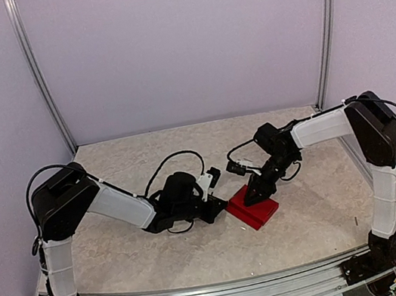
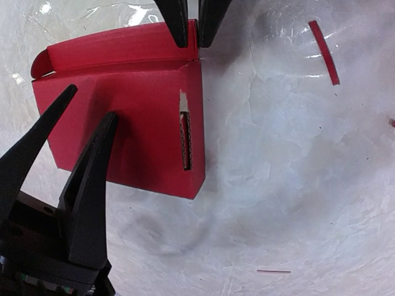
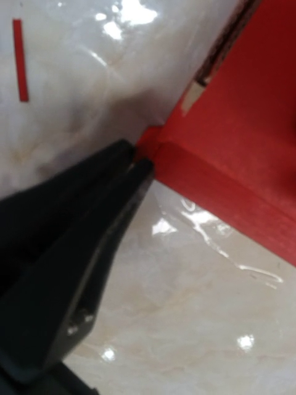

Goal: Fold the paper box

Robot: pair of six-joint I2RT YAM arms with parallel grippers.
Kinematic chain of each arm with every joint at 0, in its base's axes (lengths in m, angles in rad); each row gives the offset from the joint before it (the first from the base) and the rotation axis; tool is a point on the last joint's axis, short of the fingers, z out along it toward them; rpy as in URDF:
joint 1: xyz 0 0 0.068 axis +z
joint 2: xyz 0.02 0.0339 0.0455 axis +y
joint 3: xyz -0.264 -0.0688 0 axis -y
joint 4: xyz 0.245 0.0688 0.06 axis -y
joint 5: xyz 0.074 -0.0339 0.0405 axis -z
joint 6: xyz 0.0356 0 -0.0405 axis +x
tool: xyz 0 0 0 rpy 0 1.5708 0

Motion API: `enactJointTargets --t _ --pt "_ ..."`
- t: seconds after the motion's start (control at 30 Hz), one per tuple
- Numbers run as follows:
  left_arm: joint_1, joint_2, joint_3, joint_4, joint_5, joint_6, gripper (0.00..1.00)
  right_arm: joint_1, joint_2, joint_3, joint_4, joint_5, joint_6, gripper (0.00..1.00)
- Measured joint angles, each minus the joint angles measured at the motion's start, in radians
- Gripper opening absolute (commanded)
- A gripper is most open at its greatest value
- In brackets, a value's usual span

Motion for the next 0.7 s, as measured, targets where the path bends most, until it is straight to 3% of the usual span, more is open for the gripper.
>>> enactJointTargets --t 0.23,0.4,0.7 --pt "0.0 -0.004 -0.008 0.007 0.0 -0.006 0.02 0.0 0.0 0.0 0.0 -0.001 0.002 0.26" --pt "0.0 -0.004 -0.008 0.007 0.0 -0.01 0.07 0.0 0.001 0.0 0.0 -0.001 0.003 0.26" --pt "0.0 -0.004 0.0 0.0 0.0 -0.016 0.0 0.0 0.001 0.0 0.0 -0.001 0.005 0.26"
